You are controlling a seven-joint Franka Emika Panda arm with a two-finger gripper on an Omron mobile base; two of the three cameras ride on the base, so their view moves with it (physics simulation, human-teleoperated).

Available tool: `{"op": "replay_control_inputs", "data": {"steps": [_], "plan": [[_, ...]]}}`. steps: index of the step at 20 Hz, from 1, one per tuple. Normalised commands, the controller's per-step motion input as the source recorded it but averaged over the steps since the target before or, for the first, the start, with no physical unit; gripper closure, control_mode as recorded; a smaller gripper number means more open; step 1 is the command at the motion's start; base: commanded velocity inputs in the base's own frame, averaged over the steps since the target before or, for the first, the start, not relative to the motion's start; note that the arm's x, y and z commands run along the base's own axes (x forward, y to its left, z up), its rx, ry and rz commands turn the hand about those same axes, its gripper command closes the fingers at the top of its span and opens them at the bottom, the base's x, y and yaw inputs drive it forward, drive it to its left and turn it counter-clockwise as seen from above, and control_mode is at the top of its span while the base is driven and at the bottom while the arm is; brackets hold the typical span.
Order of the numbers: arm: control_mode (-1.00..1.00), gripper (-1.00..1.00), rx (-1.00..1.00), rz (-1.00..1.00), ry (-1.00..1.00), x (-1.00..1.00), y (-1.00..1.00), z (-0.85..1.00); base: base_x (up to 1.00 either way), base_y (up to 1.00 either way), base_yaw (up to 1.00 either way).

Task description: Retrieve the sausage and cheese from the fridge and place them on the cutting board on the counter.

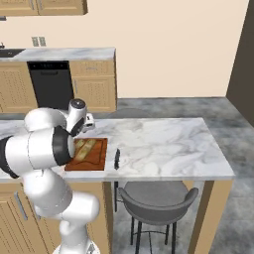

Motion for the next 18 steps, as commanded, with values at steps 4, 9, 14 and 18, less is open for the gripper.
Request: {"op": "replay_control_inputs", "data": {"steps": [4, 9, 14, 18], "plan": [[-1.0, -1.0, 0.0, 0.01, 0.0, -0.99, -0.13, 0.99, 0.0, 0.0, 0.0], [-1.0, -1.0, 0.0, 0.0, 0.03, -1.0, -0.53, 0.75, 0.0, 0.0, 0.0], [-1.0, -1.0, -0.01, 0.0, 0.17, -1.0, -0.55, 0.59, 0.0, 0.0, 0.0], [-1.0, -1.0, -0.07, 0.0, 0.23, -1.0, -0.38, 0.15, 0.0, 0.0, 0.0]]}}
